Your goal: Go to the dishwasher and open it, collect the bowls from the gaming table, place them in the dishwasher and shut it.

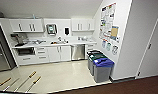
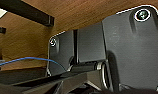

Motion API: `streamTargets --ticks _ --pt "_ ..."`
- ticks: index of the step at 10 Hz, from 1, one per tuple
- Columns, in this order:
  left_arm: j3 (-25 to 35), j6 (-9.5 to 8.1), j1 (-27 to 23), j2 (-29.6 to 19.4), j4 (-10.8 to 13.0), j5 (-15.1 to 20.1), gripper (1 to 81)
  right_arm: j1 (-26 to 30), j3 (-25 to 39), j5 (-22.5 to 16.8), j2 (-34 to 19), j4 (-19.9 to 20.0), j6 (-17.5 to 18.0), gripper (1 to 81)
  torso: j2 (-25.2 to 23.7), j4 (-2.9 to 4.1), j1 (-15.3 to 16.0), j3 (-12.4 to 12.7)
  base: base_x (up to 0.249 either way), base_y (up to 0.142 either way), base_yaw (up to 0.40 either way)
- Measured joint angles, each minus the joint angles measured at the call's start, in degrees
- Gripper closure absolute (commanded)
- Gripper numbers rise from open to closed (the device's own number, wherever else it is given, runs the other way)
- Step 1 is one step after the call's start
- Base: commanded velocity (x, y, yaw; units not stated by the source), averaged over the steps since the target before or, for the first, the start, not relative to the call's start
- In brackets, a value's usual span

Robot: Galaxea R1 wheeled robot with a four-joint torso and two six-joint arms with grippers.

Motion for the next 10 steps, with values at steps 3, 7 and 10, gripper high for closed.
streamTargets --ticks 3,7,10 --pt "0.00 0.00 0.02 -0.02 0.00 -0.06 1.0 -0.05 -0.02 -0.04 0.01 -0.02 0.00 1.0 0.00 0.00 0.00 0.00 0.190 0.000 0.000" --pt "-0.38 0.00 0.11 0.00 0.00 -0.22 1.0 -0.29 -2.04 0.00 0.89 -0.05 -0.01 1.0 0.00 0.00 0.00 0.00 0.190 0.000 0.000" --pt "-1.66 0.00 0.60 0.61 -0.02 -0.85 1.0 -0.29 -5.24 0.00 2.79 -0.06 -0.04 1.0 0.02 0.00 0.00 0.00 0.190 0.000 0.000"
